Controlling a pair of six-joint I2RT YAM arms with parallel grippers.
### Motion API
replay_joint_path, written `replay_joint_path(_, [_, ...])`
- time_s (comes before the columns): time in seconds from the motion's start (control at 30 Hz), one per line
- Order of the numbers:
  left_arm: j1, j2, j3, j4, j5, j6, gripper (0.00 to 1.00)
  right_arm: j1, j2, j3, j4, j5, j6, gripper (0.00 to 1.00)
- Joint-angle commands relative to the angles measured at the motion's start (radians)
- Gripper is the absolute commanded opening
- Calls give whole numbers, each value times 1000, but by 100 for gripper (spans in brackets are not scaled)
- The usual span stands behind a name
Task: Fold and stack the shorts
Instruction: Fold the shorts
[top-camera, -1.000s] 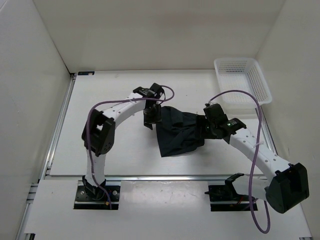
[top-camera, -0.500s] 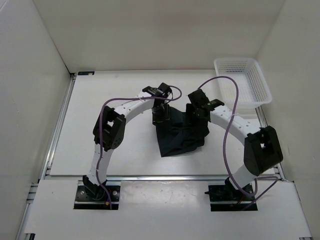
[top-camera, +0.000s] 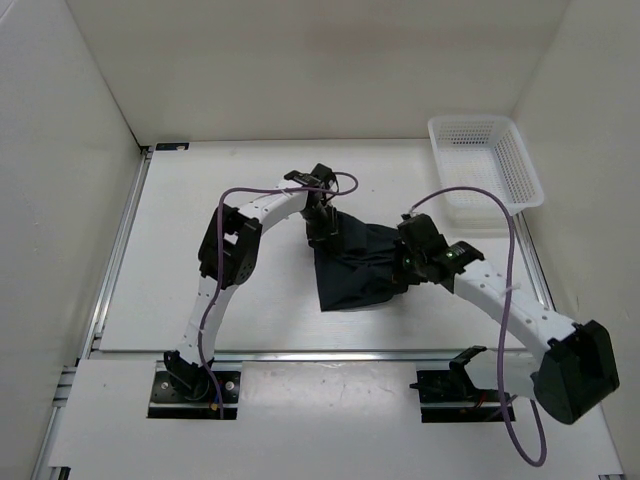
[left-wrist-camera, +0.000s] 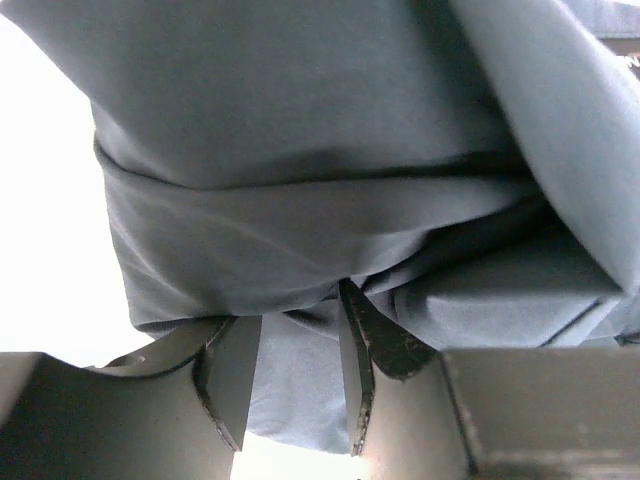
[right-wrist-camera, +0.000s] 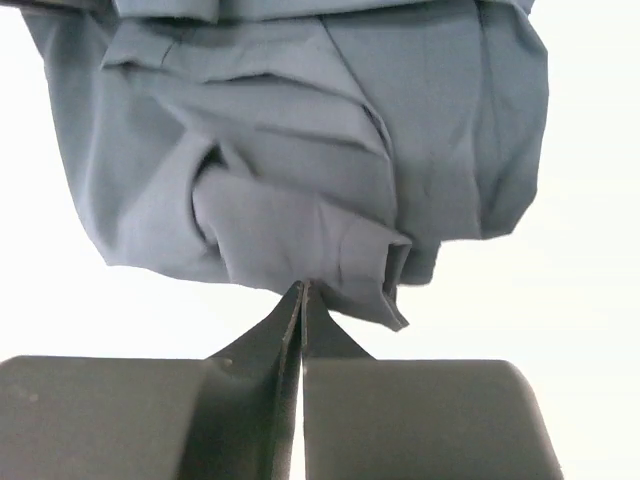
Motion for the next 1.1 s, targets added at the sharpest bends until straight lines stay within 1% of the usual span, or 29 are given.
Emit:
replay_joint_path(0.0, [27, 22, 17, 18, 6, 21, 47, 9, -89, -65, -39, -16, -19, 0])
replay_joint_path(0.03, [27, 8, 17, 18, 6, 21, 47, 18, -100, -75, -66, -16, -19, 0])
replay_joint_path(0.17, [27, -15, 17, 18, -3, 21, 47, 27, -141, -97, -88, -39, 1, 0])
replay_joint_path(0.2, [27, -26, 17, 18, -3, 21, 47, 37, -141, -73, -88, -22, 1, 0])
replay_joint_path(0.23, [27, -26, 17, 18, -3, 21, 47, 37, -150, -56, -99, 16, 25, 2])
replay_joint_path(0.27, [27, -38, 17, 18, -3, 21, 47, 37, -151, -36, -99, 31, 26, 10])
replay_joint_path(0.3, [27, -38, 17, 18, -3, 31, 47, 37, -151, -13, -99, 42, 35, 19])
replay_joint_path(0.33, [27, -47, 17, 18, -3, 31, 47, 37, -134, 33, -99, 51, 35, 46])
replay_joint_path(0.37, [27, -56, 17, 18, -3, 31, 47, 37, -103, 56, -87, 51, 35, 57])
replay_joint_path(0.4, [27, -56, 8, 18, -3, 31, 47, 37, -80, 107, -87, 65, 35, 65])
replay_joint_path(0.43, [27, -69, 8, 18, -3, 31, 47, 37, -27, 130, -87, 65, 35, 70])
replay_joint_path(0.5, [27, -69, 8, 9, -3, 31, 47, 37, 32, 171, -77, 65, 26, 70])
replay_joint_path(0.53, [27, -69, 8, 9, -14, 31, 47, 46, 90, 194, -61, 74, 26, 70])
replay_joint_path(0.6, [36, -69, -1, 9, -14, 31, 47, 56, 148, 195, -1, 75, 1, 70])
replay_joint_path(0.63, [36, -69, -1, 9, -14, 31, 47, 57, 211, 204, 13, 75, 1, 70])
replay_joint_path(0.77, [36, -69, -1, 9, -14, 41, 47, 76, 332, 234, 50, 65, -8, 70])
replay_joint_path(0.8, [36, -60, -1, 9, -14, 41, 47, 77, 345, 234, 50, 52, -8, 67])
replay_joint_path(0.83, [36, -60, -1, 9, -14, 41, 47, 87, 354, 234, 50, 51, -8, 61])
replay_joint_path(0.87, [36, -47, -1, 9, -14, 41, 47, 101, 354, 234, 50, 51, -8, 30])
replay_joint_path(0.9, [45, -47, -1, 9, -14, 41, 47, 101, 340, 234, 50, 83, 15, 16])
replay_joint_path(0.93, [45, -47, -11, 9, -14, 41, 47, 116, 304, 222, 41, 102, 15, 6])
replay_joint_path(0.97, [45, -38, -11, 9, -14, 41, 47, 127, 281, 198, 32, 116, 29, 0])
replay_joint_path(1.07, [68, -38, -11, 9, -14, 41, 47, 148, 175, 141, 6, 139, 53, 0])
